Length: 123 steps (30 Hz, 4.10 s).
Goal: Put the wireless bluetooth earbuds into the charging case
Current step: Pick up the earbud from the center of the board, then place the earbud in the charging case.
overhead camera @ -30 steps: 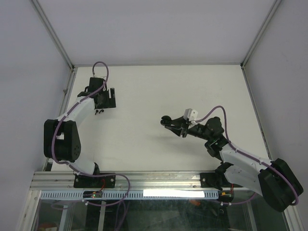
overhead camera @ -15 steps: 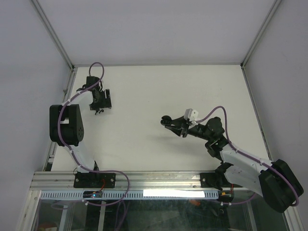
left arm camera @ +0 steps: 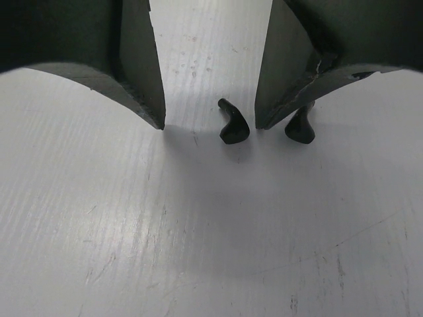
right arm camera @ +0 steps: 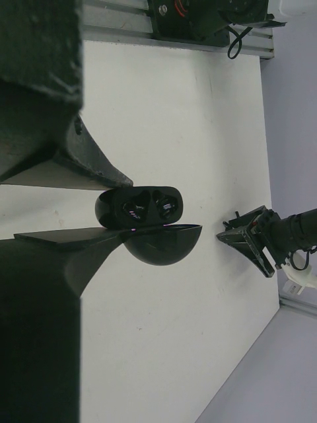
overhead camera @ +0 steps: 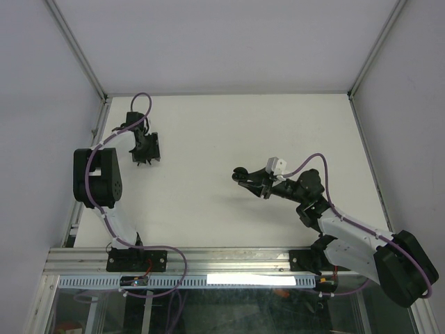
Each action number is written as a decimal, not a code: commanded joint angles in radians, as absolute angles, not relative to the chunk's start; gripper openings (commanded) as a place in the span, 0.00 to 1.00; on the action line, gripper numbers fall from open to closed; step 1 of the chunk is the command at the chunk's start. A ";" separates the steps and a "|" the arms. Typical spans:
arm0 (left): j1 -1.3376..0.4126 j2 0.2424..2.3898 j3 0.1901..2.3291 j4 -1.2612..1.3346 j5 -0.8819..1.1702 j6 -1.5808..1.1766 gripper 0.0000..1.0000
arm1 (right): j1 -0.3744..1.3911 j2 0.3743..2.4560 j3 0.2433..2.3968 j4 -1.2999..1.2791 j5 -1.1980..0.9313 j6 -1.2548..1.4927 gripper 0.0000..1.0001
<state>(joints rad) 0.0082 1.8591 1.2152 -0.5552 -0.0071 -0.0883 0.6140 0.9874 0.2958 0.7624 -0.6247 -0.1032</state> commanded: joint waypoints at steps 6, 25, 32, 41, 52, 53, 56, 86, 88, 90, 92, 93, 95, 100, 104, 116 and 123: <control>0.015 1.888 1.300 -0.595 -0.022 -0.120 0.47 | 0.619 0.974 0.305 0.799 -0.623 -0.106 0.00; -0.004 1.961 1.353 -0.668 -0.101 -0.142 0.34 | 0.619 0.973 0.309 0.790 -0.626 -0.107 0.00; -0.026 1.995 1.364 -0.696 -0.148 -0.141 0.30 | 0.619 0.968 0.310 0.785 -0.626 -0.109 0.00; -0.029 1.981 1.354 -0.705 -0.117 -0.145 0.17 | 0.618 0.964 0.312 0.777 -0.624 -0.113 0.00; -0.079 1.800 1.280 -0.692 -0.066 -0.192 0.10 | 0.620 0.968 0.312 0.787 -0.632 -0.102 0.00; -0.088 1.779 1.272 -0.689 -0.064 -0.201 0.10 | 0.621 0.971 0.312 0.792 -0.632 -0.099 0.00; -0.121 1.711 1.239 -0.671 -0.058 -0.235 0.08 | 0.623 0.979 0.309 0.812 -0.626 -0.093 0.00; -0.782 1.104 0.961 -0.211 -0.288 -0.554 0.05 | 0.688 1.086 0.297 1.036 -0.413 -0.064 0.00; -0.823 1.092 0.962 -0.186 -0.323 -0.554 0.05 | 0.687 1.098 0.300 1.049 -0.401 -0.059 0.00; -0.857 1.076 0.955 -0.147 -0.346 -0.552 0.05 | 0.688 1.108 0.302 1.064 -0.388 -0.052 0.00; -0.891 1.062 0.939 -0.095 -0.355 -0.552 0.05 | 0.689 1.119 0.305 1.079 -0.375 -0.043 0.00; -0.907 1.057 0.931 -0.071 -0.359 -0.546 0.05 | 0.690 1.125 0.306 1.086 -0.371 -0.040 0.00; -0.938 1.051 0.922 -0.034 -0.373 -0.535 0.05 | 0.692 1.134 0.307 1.102 -0.364 -0.032 0.00; -1.018 1.052 0.887 0.072 -0.412 -0.484 0.05 | 0.693 1.148 0.305 1.125 -0.363 -0.019 0.00; -1.052 1.068 0.860 0.165 -0.415 -0.439 0.05 | 0.692 1.148 0.301 1.139 -0.365 -0.011 0.00; -1.091 1.141 0.826 0.301 -0.370 -0.347 0.05 | 0.693 1.125 0.301 1.133 -0.396 -0.005 0.00; -1.107 1.169 0.818 0.314 -0.373 -0.308 0.05 | 0.693 1.109 0.295 1.129 -0.388 -0.009 0.00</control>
<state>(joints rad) -1.0901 1.1618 0.8246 0.2356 -0.3794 -0.3561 0.6861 1.1408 0.2802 1.0626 -0.3897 -0.0124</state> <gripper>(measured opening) 0.185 0.273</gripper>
